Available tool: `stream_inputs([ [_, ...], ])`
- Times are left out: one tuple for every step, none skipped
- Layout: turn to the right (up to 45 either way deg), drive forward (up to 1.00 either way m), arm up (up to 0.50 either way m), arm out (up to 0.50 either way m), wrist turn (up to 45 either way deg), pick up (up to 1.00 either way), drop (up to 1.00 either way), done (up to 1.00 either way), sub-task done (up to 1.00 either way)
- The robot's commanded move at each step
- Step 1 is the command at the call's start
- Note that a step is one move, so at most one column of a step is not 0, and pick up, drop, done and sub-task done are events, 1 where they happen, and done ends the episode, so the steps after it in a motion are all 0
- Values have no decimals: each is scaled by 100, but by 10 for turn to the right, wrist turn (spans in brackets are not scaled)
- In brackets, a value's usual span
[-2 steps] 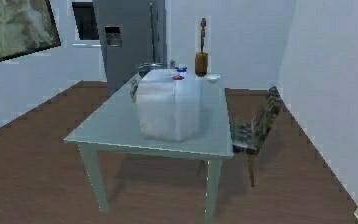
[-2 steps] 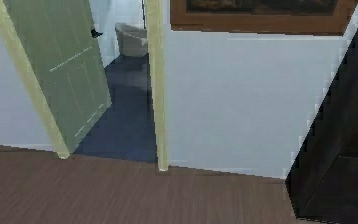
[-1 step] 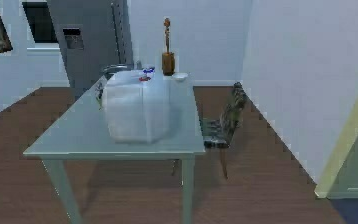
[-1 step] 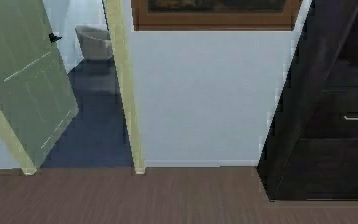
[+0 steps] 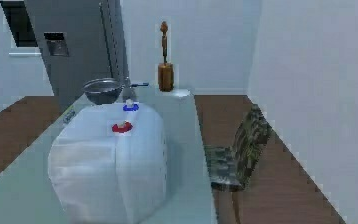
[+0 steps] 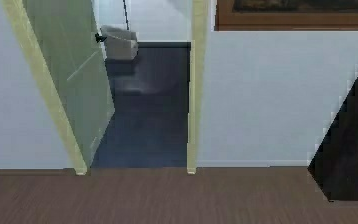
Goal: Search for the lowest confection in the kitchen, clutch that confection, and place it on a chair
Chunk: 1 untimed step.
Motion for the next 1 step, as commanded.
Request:
stream_inputs([
  [-450, 0, 0, 0, 0, 0, 0, 0, 0],
])
